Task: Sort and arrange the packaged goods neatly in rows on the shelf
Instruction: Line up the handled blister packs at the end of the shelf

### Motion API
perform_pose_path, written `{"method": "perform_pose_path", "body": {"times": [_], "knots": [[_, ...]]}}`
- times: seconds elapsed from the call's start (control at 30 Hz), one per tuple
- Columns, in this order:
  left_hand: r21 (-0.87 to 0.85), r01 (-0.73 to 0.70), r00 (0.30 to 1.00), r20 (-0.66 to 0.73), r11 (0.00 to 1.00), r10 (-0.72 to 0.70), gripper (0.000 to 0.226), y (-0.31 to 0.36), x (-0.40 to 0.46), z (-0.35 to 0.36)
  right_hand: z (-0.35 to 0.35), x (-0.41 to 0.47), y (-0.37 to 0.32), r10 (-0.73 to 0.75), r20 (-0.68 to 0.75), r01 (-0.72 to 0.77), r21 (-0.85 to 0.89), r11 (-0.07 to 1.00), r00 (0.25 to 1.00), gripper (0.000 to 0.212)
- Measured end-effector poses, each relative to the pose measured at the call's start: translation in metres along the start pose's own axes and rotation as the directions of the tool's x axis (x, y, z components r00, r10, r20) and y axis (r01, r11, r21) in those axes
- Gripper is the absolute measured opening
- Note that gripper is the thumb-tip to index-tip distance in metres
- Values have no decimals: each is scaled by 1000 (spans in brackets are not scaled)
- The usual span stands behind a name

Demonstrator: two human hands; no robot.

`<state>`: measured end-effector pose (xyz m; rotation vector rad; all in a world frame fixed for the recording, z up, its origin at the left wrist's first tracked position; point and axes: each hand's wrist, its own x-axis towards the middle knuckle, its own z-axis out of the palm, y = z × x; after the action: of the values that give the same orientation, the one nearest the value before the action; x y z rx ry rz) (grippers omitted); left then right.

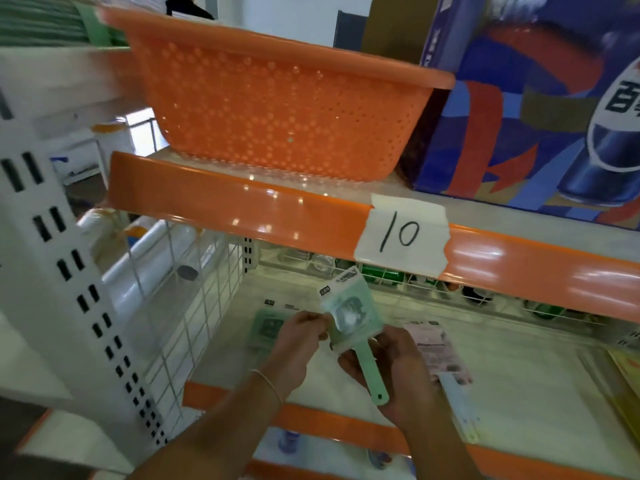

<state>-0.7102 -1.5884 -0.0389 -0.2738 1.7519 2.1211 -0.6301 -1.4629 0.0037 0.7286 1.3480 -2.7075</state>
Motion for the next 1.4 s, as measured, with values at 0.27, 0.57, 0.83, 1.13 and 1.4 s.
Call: {"method": "perform_pose_path", "body": {"times": [0.27,0.57,0.83,1.13,1.4], "knots": [[145,-99,983,-137,985,119,22,10,8,-33,6,18,26,-191,-56,141,-481,865,980,9],[699,-242,825,-216,673,522,18,-4,7,-85,13,50,76,-132,-220,19,-452,892,967,37],[923,-178,858,-25,341,514,52,-36,19,-127,42,80,102,-254,-177,93,-619,780,951,32],[953,-254,855,139,168,500,53,-41,16,-123,44,94,129,-491,67,95,-995,31,869,29],[954,-241,838,112,178,534,46,-43,16,-123,40,88,141,-545,108,111,-993,-28,831,29]]}}
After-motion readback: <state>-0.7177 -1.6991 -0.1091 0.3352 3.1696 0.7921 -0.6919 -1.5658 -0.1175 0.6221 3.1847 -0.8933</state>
